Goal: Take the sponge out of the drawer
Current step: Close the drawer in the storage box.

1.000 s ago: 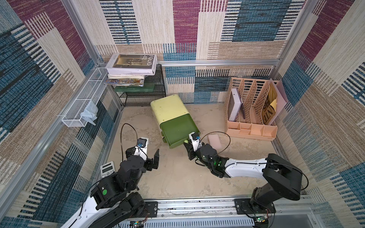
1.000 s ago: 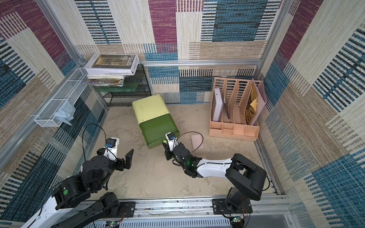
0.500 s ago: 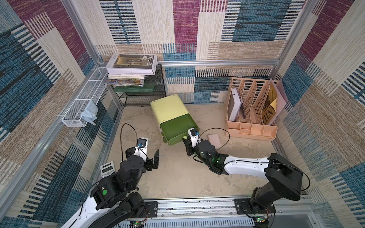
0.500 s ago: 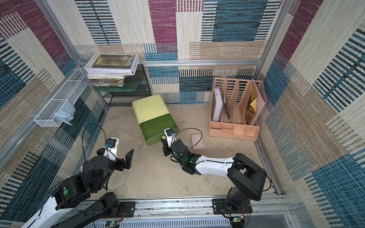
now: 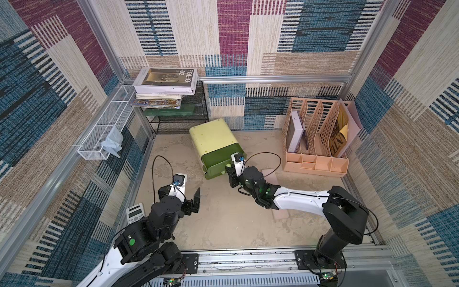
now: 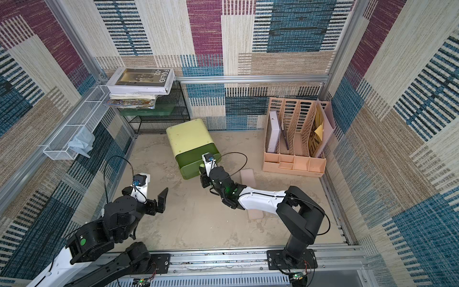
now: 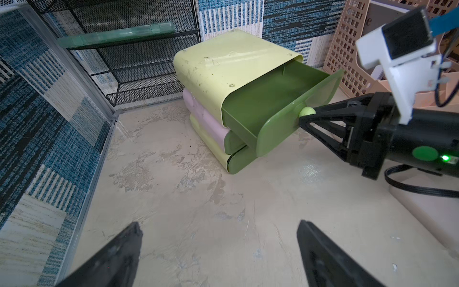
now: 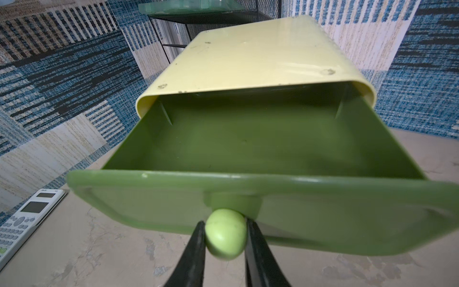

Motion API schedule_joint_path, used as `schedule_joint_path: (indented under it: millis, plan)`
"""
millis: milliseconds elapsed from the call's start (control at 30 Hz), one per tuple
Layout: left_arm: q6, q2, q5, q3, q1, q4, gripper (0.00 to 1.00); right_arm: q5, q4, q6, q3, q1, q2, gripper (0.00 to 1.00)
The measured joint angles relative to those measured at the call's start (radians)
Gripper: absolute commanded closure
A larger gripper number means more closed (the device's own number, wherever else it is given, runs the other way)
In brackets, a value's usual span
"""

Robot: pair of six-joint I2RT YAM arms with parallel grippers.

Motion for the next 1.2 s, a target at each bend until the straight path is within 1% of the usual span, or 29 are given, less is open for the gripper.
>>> schedule_joint_path:
  millis: [600,1033,1200]
  plan:
    - [0.0,0.0,0.001,0.0,0.007,0.0,0.0,-0.009,0.022,-0.016,0.182,-0.031,0.179,0.83]
    - [0.0,0.001,0.003,-0.004,0.011,0.0,0.0,-0.018,0.031,-0.023,0.261,-0.05,0.245,0.81]
    - [0.0,0.002,0.003,-0.004,0.013,0.0,0.0,-0.023,0.03,-0.024,0.274,-0.052,0.256,0.78]
